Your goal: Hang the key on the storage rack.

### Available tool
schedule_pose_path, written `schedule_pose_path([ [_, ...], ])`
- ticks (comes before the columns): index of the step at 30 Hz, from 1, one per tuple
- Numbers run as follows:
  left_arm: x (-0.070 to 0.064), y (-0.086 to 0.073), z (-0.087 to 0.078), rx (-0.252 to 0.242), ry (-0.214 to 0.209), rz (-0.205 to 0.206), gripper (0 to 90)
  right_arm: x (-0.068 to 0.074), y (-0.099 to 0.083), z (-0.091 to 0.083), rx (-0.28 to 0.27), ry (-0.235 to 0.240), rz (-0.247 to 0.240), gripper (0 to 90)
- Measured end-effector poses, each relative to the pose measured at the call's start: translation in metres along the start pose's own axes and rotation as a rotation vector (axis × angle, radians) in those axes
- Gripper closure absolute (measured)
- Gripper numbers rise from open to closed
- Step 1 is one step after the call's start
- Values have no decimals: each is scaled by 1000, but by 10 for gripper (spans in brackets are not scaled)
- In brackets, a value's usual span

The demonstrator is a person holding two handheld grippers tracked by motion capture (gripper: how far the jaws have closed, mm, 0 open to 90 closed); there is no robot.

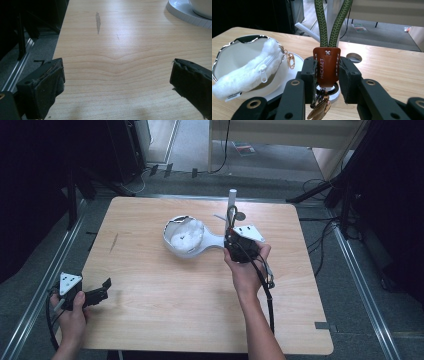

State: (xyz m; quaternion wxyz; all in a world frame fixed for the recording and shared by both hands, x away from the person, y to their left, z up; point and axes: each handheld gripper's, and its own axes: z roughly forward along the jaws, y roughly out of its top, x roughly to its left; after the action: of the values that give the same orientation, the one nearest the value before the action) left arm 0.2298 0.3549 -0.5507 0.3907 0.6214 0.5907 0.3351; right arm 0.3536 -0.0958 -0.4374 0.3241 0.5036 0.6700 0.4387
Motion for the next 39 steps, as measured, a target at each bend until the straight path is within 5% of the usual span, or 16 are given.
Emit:
schedule_pose_path([
  [20, 0, 0, 0, 2, -3, -2, 4, -3, -7, 25, 54, 29, -18, 660],
  [30, 0, 0, 0, 3, -3, -3, 4, -7, -9, 19, 15, 117, -71, 254],
  [37, 0, 0, 0, 3, -3, -4, 4, -11, -15, 4, 43, 87, -44, 4],
  [39, 0, 0, 0, 2, -3, -2, 3, -17, -17, 0, 42, 91, -27, 0],
])
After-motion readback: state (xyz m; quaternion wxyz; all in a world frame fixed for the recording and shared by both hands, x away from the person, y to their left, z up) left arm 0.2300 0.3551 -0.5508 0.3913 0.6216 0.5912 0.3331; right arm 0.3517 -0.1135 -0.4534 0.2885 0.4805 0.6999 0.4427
